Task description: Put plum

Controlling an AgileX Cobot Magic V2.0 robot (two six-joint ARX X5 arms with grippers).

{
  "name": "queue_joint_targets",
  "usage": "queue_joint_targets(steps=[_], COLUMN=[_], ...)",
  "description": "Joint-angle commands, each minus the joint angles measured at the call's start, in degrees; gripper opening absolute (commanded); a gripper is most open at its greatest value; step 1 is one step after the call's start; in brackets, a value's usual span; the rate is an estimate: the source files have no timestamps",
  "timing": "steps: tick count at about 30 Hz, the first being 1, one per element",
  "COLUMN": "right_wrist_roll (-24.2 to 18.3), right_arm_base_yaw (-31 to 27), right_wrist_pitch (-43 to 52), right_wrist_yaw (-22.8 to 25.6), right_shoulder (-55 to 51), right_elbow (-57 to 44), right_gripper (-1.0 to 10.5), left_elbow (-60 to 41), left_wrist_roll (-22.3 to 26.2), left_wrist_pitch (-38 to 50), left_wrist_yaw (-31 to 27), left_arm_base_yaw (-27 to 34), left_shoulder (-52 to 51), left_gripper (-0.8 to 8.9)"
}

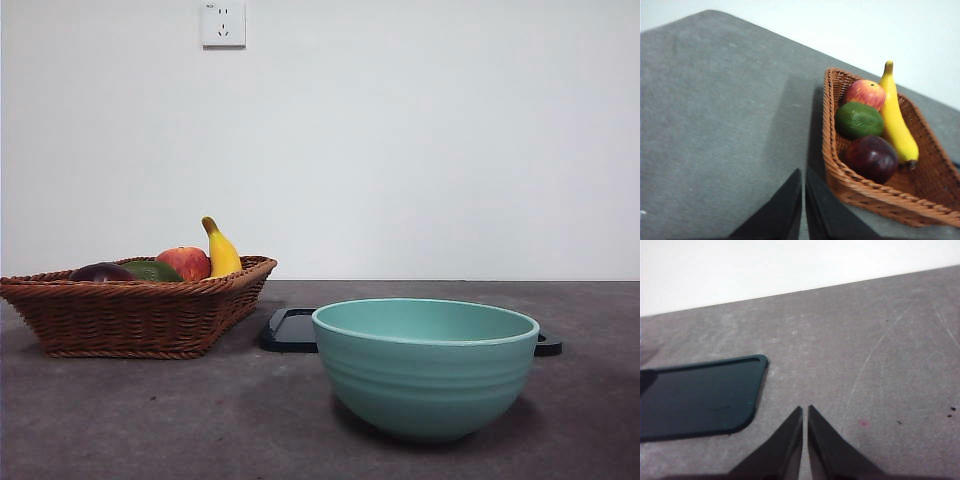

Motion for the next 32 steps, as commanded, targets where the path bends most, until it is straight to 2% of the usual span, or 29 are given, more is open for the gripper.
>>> queue_joint_targets(steps=[1, 9, 13, 20, 26, 32], right_wrist_roll=[3.2, 3.5, 3.2, -1.4, -5.0, -7.6], right_arm_base_yaw=[0.0, 0.0, 0.0, 0.0, 0.9, 5.7], right_wrist_pitch=[0.4, -4.0, -7.3, -18.9, -28.5, -36.0], right_wrist_yaw=[0.2, 0.0, -1.7, -10.2, -18.3, -21.3], right_shoulder=[-0.1, 3.1, 7.4, 18.9, 28.5, 36.1], right_elbow=[2.8, 13.0, 19.8, 34.0, 44.3, 51.8], right_gripper=[0.1, 0.1, 0.1, 0.1, 0.1, 0.1], left_elbow=[1.2, 10.6, 16.7, 29.4, 38.0, 45.8], left_wrist_roll=[-3.8, -3.8, -2.3, 5.8, 10.0, 13.8], left_wrist_pitch=[-0.5, -4.6, -7.6, -16.9, -22.0, -29.4], left_wrist_yaw=[1.1, 2.8, 5.9, 14.2, 21.7, 26.1], left_arm_base_yaw=[0.1, 0.1, 0.1, 0.1, -1.4, -5.5], left_shoulder=[-0.1, 2.9, 6.4, 17.4, 27.1, 35.7], left_gripper=[0.09, 0.10, 0.10, 0.09, 0.09, 0.09])
